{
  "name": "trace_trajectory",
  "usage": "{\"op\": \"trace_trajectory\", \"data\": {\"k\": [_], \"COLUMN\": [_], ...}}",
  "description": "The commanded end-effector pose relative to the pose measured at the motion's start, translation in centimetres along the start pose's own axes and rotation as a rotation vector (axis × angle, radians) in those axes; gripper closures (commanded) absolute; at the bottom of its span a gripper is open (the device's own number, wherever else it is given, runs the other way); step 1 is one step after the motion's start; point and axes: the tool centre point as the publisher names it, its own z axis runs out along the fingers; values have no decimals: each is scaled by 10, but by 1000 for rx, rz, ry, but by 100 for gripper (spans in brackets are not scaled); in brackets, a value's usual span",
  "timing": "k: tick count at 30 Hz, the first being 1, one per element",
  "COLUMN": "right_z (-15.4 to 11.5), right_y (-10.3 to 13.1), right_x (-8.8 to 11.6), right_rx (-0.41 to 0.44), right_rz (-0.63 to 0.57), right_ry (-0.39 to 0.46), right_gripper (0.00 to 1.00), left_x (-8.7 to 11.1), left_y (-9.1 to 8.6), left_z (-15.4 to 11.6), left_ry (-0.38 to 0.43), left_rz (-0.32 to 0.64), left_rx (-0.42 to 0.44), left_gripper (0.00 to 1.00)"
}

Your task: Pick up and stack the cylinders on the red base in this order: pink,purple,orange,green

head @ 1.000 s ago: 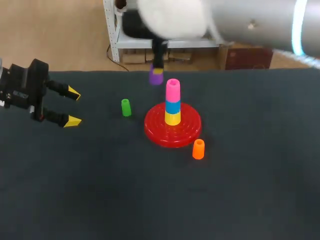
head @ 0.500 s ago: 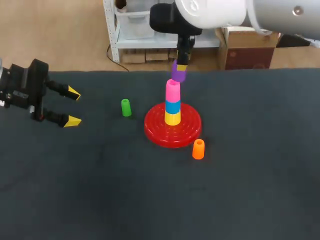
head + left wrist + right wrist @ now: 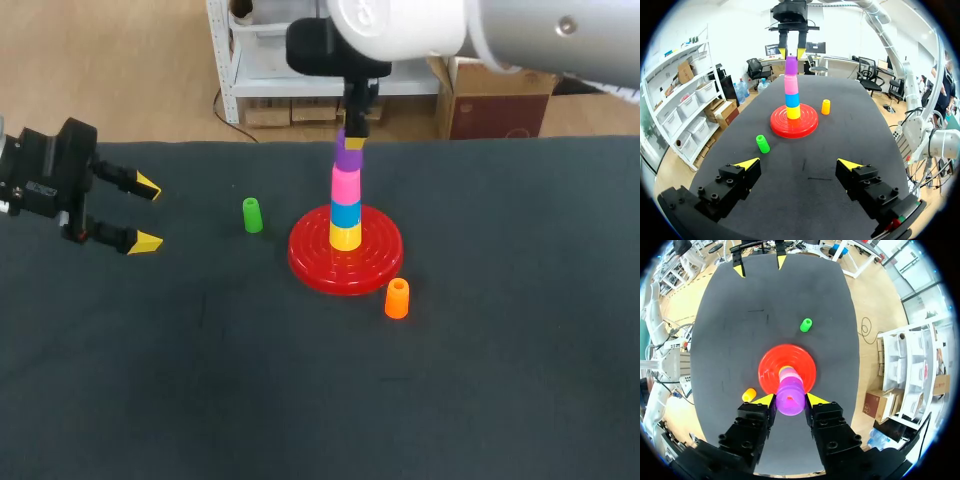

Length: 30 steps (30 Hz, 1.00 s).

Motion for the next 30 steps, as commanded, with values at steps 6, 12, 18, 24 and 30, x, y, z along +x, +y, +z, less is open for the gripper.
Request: {"op": "trace_trajectory", "data": {"k": [6, 12, 18, 24, 30], "right_z": [12, 20, 31, 36, 15], "right_y": [2, -5, -12, -7, 1], "right_x": [-3, 7, 16, 15, 13], "right_rx": [-21, -21, -40, -47, -13], "right_rz": [-19, 15, 75, 84, 111], "right_ry": [27, 47, 39, 20, -48], "right_gripper": [100, 100, 100, 100, 0], "left_x": [1, 1, 1, 1, 1], "left_y": [1, 1, 1, 1, 1], "left_z": [0, 0, 0, 0, 0], "left_ry": [-3, -3, -3, -3, -3], "left_rz": [2, 2, 2, 2, 2], "left_rx": [2, 2, 2, 2, 2], "left_gripper": [0, 0, 0, 0, 0]}}
